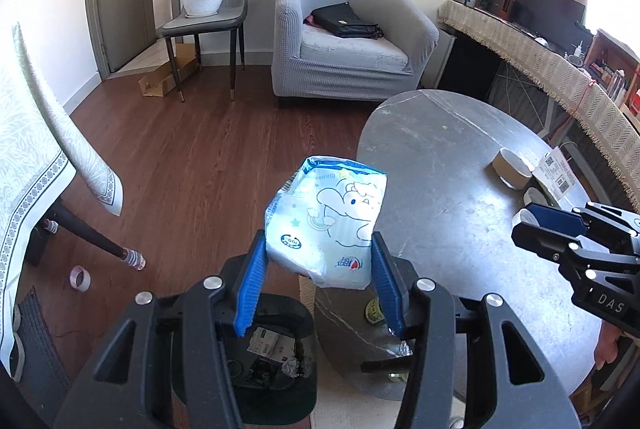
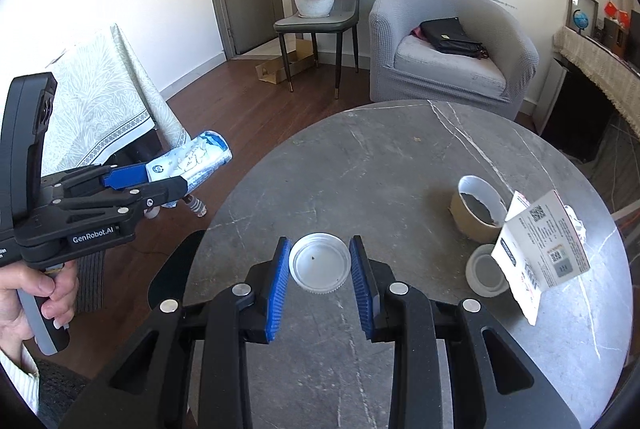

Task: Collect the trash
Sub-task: 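Carry the wipes pack and white lid over the green bin with both grippers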

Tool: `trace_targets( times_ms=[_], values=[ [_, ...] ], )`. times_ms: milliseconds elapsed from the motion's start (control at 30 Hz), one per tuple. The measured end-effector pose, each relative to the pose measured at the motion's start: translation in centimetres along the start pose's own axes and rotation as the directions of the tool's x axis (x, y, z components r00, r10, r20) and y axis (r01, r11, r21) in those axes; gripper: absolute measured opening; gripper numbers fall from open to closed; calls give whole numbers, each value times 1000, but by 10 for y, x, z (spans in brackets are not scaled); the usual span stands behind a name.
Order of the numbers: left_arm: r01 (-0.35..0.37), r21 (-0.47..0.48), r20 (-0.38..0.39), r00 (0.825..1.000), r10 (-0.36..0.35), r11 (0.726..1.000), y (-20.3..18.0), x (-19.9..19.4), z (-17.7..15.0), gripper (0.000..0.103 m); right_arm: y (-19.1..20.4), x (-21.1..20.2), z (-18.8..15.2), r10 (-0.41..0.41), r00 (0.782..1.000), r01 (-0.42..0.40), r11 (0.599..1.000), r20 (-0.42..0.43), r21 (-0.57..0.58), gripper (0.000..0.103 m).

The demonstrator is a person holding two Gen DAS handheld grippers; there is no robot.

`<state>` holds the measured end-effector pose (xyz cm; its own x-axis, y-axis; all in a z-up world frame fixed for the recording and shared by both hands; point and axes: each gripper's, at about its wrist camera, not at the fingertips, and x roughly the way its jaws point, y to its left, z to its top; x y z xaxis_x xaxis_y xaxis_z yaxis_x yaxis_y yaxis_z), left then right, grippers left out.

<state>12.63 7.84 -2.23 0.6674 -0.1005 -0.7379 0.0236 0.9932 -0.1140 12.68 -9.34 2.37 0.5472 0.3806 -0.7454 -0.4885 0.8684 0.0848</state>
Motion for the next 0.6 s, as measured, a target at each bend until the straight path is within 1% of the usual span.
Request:
trace_targets(
  times_ms=[100,233,367,500,600],
  values=[
    [-28,-2,-42,999,27,1000,12,4,-6,53,12,6,7,20,1000,-19,1000,3,-14,30],
    [-62,-8,-113,992,61,998,27,13,-18,53,21,8,10,36,999,-36,999,9,-23,30],
    [-91,1,-174,981,90,996,44,23,-32,53,35,15,16,59,998,-59,998,7,-37,30],
    [-104,9,-220,970,103,995,55,32,-44,53,53,24,21,80,997,-80,995,-3,-63,30],
    [-108,17,-263,959,108,994,66,38,-53,53,65,29,25,91,996,-91,993,-7,-78,30]
  ],
)
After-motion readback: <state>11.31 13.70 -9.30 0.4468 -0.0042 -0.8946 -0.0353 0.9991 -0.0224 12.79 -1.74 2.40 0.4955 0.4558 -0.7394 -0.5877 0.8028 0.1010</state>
